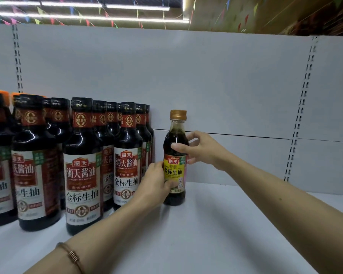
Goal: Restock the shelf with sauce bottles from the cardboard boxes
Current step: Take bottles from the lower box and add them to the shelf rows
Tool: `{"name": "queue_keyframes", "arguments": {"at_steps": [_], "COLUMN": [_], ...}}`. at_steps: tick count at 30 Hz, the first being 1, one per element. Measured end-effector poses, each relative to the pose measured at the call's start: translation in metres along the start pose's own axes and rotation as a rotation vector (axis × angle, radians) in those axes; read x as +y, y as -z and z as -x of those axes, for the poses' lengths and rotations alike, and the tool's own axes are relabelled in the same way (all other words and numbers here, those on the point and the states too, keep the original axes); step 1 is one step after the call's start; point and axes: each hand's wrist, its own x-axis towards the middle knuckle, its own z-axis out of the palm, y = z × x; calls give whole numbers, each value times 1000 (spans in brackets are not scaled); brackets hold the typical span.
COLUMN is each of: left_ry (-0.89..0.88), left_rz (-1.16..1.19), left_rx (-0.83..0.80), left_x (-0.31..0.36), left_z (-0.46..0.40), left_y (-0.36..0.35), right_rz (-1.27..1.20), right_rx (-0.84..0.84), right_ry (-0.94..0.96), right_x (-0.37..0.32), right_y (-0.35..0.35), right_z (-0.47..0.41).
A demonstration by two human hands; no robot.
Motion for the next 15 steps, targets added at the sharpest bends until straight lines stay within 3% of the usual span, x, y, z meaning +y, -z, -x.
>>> {"name": "queue_keyframes", "arguments": {"at_steps": [15], "left_ry": [24], "left_rz": [-67], "left_rx": [4], "left_x": [-3], "left_z": [-6], "left_y": [-9], "right_rz": [12], "right_rx": [91], "right_ry": [-18], "right_x": [13], "right_y": [-9], "right_z": [-14]}}
